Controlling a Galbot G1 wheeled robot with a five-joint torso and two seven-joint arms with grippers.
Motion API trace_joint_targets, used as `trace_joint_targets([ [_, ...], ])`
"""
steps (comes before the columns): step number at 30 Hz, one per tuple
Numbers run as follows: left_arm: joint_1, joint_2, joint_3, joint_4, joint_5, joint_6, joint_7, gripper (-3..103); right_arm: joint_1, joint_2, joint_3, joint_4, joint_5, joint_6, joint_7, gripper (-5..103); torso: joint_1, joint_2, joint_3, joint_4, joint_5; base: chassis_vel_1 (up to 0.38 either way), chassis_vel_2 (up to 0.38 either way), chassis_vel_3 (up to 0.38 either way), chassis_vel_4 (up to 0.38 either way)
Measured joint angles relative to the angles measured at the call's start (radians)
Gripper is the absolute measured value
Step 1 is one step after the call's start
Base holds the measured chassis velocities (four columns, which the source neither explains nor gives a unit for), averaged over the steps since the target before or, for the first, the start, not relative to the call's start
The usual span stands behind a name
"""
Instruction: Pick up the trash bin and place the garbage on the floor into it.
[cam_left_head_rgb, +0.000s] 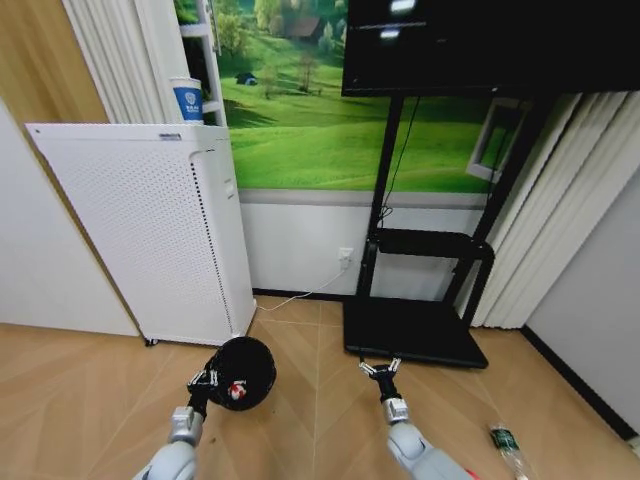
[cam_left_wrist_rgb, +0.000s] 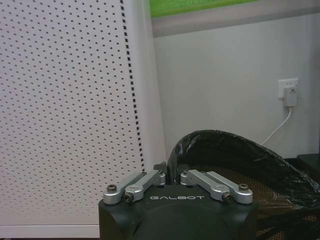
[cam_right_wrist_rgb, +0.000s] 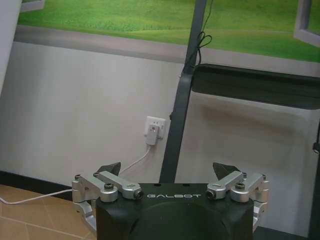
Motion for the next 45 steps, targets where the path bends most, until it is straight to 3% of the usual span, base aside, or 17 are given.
trace_joint_targets([
  [14, 0.047, -0.015, -0.016, -0.014, 0.024, -0.014, 0.005, 7, -0.055, 0.013, 0.068, 0.017, -0.023, 0.011, -0.005, 100, 0.0, 0.003, 0.002, 0.0006, 0.0001, -0.044, -0.04, 0.05, 0.041],
  [35, 0.101, -0.044, -0.034, -0.034, 0.056, -0.035, 0.014, 7, -0.143, 0.032, 0.167, 0.056, -0.097, 0.027, -0.001, 100, 0.0, -0.001, 0.0, 0.0001, 0.0005, -0.227, -0.233, 0.238, 0.224],
  [45, 0.126, -0.053, -0.038, -0.031, 0.081, -0.034, 0.018, 7, -0.162, 0.045, 0.178, 0.072, -0.108, 0.03, -0.001, 100, 0.001, 0.006, 0.004, 0.0006, 0.0001, 0.041, 0.019, -0.03, -0.032],
])
